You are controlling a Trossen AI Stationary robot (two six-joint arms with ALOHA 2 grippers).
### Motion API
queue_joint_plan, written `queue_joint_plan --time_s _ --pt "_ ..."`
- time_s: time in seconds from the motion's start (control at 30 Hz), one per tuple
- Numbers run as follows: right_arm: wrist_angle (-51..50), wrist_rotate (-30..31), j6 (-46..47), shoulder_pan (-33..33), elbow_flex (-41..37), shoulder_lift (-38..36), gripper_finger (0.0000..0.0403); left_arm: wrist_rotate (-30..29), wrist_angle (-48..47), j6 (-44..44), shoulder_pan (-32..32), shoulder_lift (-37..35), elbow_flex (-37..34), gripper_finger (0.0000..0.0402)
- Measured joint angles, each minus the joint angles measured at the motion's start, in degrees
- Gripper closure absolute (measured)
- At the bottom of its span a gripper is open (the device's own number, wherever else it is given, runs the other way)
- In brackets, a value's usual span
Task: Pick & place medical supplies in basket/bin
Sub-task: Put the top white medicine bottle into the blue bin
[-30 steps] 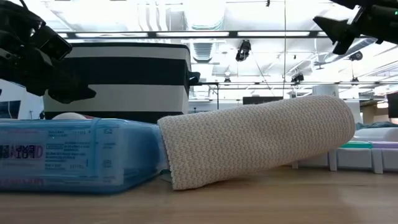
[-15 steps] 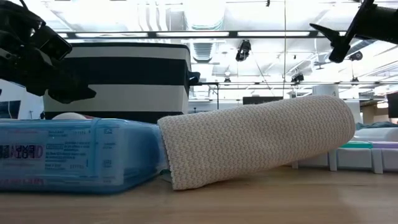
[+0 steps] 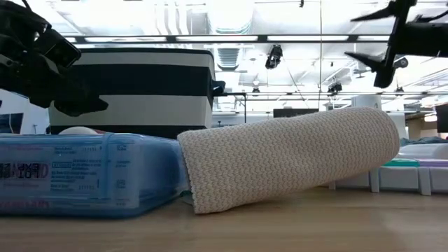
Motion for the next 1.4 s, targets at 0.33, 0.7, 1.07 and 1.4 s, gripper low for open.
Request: queue_joint_plan --time_s 0.33,0.7,1.07,1.4 --pt "-43.45 -13.88 10.68 3.15 17.93 24.11 0.0116 0.00 0.04 0.01 0.00 0.02 -0.02 0.0197" --pt "-80.49 -25.43 0.57 4.48 41.54 65.11 0.0101 0.00 0.07 0.01 0.00 0.00 -0.02 0.0197" --pt "-80.16 -20.27 -13.69 3.89 46.61 80.34 0.0078 0.00 0.04 0.00 0.00 0.00 -0.02 0.0197" --pt "-75.41 -21.93 -16.27 3.28 45.82 86.58 0.0119 0.00 0.05 0.00 0.00 0.00 -0.02 0.0197"
